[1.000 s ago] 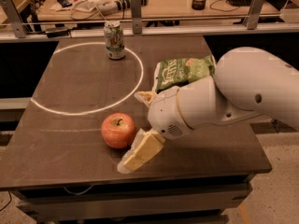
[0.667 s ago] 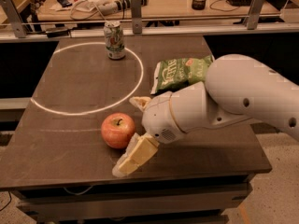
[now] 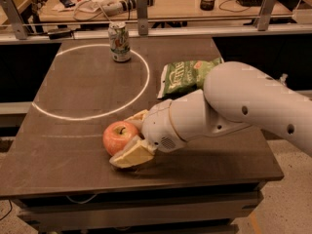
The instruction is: Move apple near 7up can
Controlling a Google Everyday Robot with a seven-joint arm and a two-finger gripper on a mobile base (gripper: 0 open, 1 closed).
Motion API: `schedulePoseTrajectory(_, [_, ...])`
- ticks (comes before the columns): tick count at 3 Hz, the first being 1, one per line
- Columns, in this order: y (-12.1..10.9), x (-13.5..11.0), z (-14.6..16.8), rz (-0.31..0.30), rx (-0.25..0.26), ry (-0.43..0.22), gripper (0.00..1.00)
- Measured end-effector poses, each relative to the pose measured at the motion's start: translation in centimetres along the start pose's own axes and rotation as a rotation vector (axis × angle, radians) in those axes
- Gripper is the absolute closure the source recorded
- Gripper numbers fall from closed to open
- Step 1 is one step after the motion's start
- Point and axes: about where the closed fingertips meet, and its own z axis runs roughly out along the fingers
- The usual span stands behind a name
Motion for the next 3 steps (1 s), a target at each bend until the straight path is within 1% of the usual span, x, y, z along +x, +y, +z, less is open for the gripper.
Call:
schedulePoseTrajectory(1, [0.2,0.0,0.4,0.014,-0.003,0.006,0.63])
schedulePoseTrajectory(2, [-2.1,-0.4,-1.0,0.04,0.102,0.021,0.86])
schedulePoseTrajectory(3, [-7.2,-0.6,-3.1,0.051,0.269,0.051,1.0])
